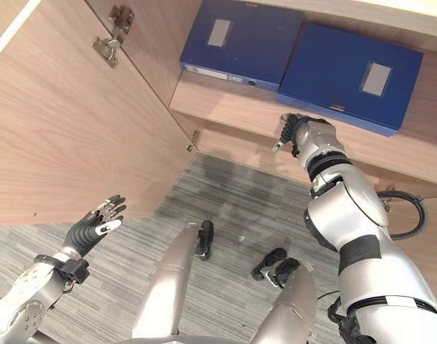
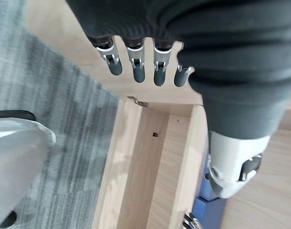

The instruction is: Put the empty folder in the office cabinet

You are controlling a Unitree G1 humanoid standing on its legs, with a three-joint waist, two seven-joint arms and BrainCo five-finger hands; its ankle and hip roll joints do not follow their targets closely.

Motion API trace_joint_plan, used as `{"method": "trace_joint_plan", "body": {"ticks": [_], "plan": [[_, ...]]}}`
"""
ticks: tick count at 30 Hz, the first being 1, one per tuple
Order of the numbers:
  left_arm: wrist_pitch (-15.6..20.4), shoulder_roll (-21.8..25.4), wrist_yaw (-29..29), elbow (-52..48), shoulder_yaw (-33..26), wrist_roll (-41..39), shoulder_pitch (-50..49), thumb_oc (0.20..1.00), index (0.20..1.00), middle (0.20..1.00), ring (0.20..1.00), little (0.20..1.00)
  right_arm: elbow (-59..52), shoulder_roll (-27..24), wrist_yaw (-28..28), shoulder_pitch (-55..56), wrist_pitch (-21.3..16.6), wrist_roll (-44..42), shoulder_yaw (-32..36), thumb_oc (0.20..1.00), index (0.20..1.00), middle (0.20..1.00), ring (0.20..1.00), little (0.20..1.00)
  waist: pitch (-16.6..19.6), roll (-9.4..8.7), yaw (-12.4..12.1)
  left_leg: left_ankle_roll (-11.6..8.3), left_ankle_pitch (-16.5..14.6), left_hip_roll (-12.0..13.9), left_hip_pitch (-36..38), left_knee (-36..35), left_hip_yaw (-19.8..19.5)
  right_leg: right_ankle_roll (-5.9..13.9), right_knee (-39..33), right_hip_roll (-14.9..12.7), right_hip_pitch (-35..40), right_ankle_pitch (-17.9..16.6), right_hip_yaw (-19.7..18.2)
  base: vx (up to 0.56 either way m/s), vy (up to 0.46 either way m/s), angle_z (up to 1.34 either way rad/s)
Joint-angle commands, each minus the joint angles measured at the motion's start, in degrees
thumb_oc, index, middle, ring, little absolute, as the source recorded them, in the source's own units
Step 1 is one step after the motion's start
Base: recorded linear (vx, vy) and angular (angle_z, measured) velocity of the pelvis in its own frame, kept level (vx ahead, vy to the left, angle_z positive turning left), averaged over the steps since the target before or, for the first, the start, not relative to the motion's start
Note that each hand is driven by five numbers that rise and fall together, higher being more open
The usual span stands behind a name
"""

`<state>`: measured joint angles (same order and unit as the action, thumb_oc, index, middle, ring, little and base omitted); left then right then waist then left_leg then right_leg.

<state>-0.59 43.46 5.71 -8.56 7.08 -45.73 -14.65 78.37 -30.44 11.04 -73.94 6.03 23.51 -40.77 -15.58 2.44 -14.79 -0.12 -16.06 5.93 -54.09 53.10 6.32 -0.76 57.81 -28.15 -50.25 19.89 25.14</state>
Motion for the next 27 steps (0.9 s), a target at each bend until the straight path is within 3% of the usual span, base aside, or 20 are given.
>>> {"method": "trace_joint_plan", "body": {"ticks": [1,8,20,25,27], "plan": [[1.02,0.95,1.75,-2.38,-0.91,1.15,-0.38,1.0,1.0,1.0,1.0,1.0,9.83,-8.25,1.65,6.05,4.67,-1.79,0.25,1.0,1.0,1.0,1.0,1.0,-1.65,1.59,-0.74,-2.35,0.33,1.94,-2.64,-3.49,-2.34,7.0,-2.94,-3.74,2.38,1.98,1.68,0.02,-0.009,0.07],[0.79,1.54,2.98,-2.09,-1.01,1.0,-0.81,1.0,1.0,1.0,1.0,1.0,10.75,-14.51,2.39,7.97,4.45,-8.16,4.62,1.0,1.0,1.0,1.0,1.0,-1.82,2.38,-1.98,-2.1,0.1,1.65,-4.34,-2.18,-2.57,7.13,-1.79,-4.49,1.03,2.62,1.58,0.01,-0.001,0.04],[0.16,1.1,1.1,-2.2,-2.01,1.68,-1.56,1.0,1.0,1.0,1.0,1.0,12.45,-17.28,5.8,8.52,6.41,-14.16,6.4,1.0,1.0,1.0,1.0,1.0,-3.49,2.37,-2.08,-2.2,-0.74,1.05,-9.65,1.66,-2.83,6.5,1.51,-5.43,-4.14,3.91,0.17,0.0,-0.004,0.01],[-0.04,0.8,0.34,-2.31,-2.6,1.67,-2.09,1.0,1.0,1.0,1.0,1.0,13.53,-17.9,4.93,6.39,7.34,-15.79,6.49,1.0,1.0,1.0,1.0,1.0,-3.77,2.13,-1.76,-2.22,-0.96,1.11,-11.29,2.89,-2.7,6.33,2.54,-5.68,-5.9,4.04,-0.38,0.0,0.0,0.0],[0.1,0.41,-0.79,-2.16,-3.17,1.51,-2.56,1.0,1.0,1.0,1.0,1.0,13.67,-17.97,1.62,1.91,7.09,-16.17,4.9,1.0,1.0,1.0,1.0,1.0,-3.82,1.76,-1.42,-2.18,-1.18,1.26,-12.04,3.47,-2.55,6.17,2.95,-5.46,-7.03,4.09,-0.94,0.0,0.008,-0.02]]}}
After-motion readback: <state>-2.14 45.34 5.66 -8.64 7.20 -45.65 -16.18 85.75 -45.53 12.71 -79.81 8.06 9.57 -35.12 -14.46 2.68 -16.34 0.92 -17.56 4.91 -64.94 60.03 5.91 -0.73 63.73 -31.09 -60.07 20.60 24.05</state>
